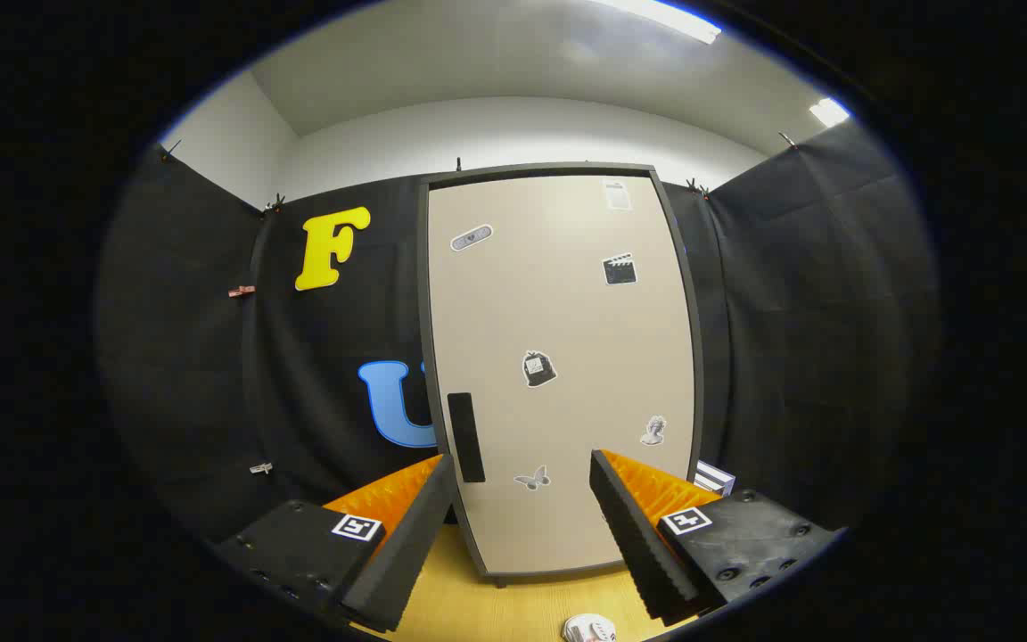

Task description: Open the shoe cabinet door, grab the shoes and put them into the shoe cabinet, then close the shoe cabinet door.

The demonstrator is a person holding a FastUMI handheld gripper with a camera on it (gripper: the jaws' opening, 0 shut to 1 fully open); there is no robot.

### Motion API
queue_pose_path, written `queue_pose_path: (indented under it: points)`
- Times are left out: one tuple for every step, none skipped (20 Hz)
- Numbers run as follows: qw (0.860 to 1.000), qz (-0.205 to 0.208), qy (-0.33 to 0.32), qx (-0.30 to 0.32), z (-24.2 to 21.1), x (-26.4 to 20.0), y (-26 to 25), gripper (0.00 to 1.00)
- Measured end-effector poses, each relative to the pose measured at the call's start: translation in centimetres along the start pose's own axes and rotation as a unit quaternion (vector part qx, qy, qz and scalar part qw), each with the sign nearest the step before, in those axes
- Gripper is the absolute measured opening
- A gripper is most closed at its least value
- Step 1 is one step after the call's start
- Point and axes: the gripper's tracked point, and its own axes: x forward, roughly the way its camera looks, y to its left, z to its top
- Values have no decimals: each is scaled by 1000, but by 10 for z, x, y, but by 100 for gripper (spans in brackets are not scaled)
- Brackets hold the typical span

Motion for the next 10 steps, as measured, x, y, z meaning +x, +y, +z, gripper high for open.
queue_pose_path:
  points:
    - [1000,0,1,1,-1,2,1,98]
    - [1000,0,4,1,-4,6,1,98]
    - [1000,-1,6,0,-5,7,2,98]
    - [1000,0,7,0,-5,10,3,98]
    - [1000,1,8,-1,-5,11,5,98]
    - [1000,2,7,-2,-6,13,6,98]
    - [1000,2,8,-3,-7,14,7,98]
    - [1000,4,10,-3,-8,16,8,98]
    - [1000,5,12,-3,-10,17,10,98]
    - [1000,7,14,-3,-11,19,11,98]
